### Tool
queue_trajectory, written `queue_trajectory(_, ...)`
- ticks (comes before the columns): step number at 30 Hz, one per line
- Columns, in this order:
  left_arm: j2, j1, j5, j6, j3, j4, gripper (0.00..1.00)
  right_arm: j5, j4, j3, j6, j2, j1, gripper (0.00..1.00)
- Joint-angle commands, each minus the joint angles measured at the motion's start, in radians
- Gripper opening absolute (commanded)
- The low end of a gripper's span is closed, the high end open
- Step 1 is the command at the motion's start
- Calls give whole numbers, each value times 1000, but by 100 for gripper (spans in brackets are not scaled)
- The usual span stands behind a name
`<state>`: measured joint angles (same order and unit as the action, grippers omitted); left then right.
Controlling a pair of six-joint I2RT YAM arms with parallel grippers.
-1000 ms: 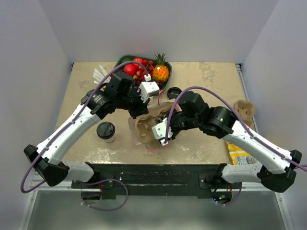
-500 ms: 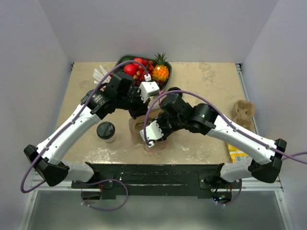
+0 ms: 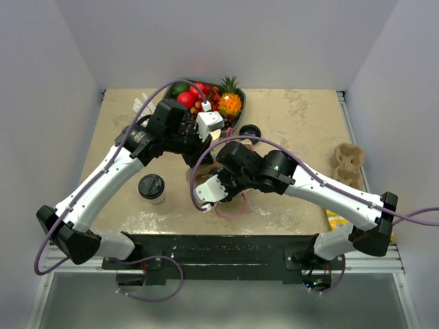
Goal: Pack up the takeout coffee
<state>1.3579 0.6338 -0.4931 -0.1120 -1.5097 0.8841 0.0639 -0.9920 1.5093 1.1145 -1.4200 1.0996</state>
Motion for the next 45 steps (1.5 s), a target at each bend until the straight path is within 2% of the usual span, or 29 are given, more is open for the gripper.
queue_trajectory(1, 6, -14, -65, 38, -24, -14, 0, 73, -34, 26, -12, 0, 2, 0)
queue_trajectory(7, 10, -19, -91, 43, -21, -16, 0, 57, -80, 28, 4, -26, 2, 0)
queue_trajectory(15, 20, -23, -147, 43, -18, -11, 0, 60, -11, -20, 18, -63, 3, 0)
queue_trajectory(23, 47, -77, -197, 64, -20, -2, 0, 126, 96, -101, 28, -54, 0, 0)
queue_trajectory(42, 79, -98, -245, 61, -44, 10, 0, 226, 130, -172, 15, -89, -9, 0)
queue_trajectory(45, 78, -100, -251, 57, -41, 10, 0, 202, 160, -195, 18, -68, -30, 0)
